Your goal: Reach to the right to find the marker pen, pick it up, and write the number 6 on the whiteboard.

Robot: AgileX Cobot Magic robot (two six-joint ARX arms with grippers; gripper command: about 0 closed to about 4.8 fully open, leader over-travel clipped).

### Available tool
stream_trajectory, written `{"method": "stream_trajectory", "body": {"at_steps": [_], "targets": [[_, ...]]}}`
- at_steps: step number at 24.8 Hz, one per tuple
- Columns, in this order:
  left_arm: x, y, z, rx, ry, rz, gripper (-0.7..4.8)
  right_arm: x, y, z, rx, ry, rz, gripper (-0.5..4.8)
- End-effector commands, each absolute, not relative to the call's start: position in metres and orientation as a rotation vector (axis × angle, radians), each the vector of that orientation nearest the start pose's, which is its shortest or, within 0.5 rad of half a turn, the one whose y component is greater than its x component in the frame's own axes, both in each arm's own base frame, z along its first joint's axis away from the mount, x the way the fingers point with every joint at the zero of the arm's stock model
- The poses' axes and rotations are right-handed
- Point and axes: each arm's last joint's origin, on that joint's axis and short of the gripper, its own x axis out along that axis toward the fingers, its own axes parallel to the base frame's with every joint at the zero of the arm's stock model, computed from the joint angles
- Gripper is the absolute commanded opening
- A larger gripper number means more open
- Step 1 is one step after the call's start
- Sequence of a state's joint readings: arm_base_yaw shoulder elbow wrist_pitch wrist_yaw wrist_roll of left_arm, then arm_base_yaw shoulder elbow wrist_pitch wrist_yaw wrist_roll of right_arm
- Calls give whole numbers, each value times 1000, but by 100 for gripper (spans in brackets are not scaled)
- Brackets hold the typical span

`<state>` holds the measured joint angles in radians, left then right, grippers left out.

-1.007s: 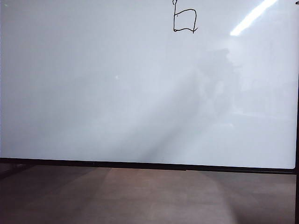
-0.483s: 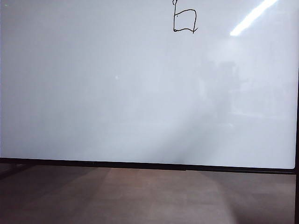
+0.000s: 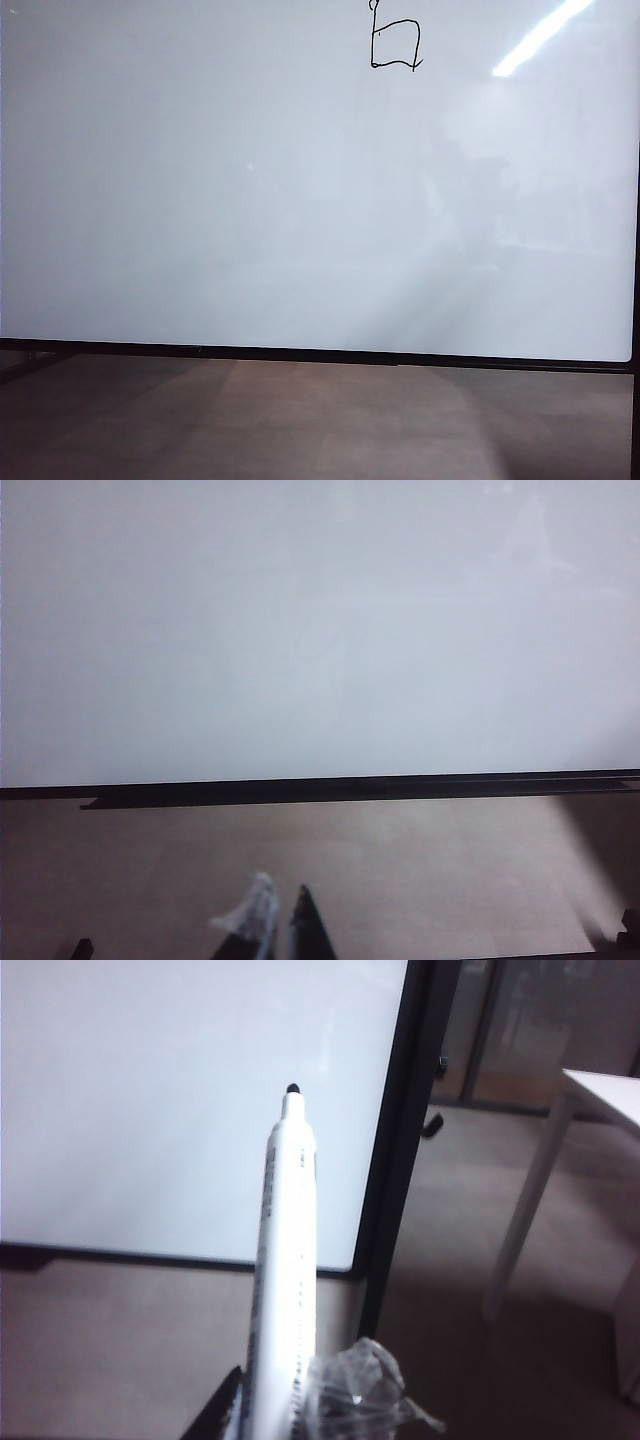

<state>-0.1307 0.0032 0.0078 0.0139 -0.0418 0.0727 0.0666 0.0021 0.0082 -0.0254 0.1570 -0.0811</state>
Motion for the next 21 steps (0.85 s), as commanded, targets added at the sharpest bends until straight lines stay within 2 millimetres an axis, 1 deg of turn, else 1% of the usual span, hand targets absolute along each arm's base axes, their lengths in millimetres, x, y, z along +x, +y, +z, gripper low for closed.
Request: {"method": "stream_trajectory", "body": {"at_steps": [1,21], "targets": [[97,-11,168,72,-30,-88,26,97,2,168,-73,-33,-93,54],[97,-11,168,72,-30,-87,26,97,2,169,-74,-33,-91,54]]}}
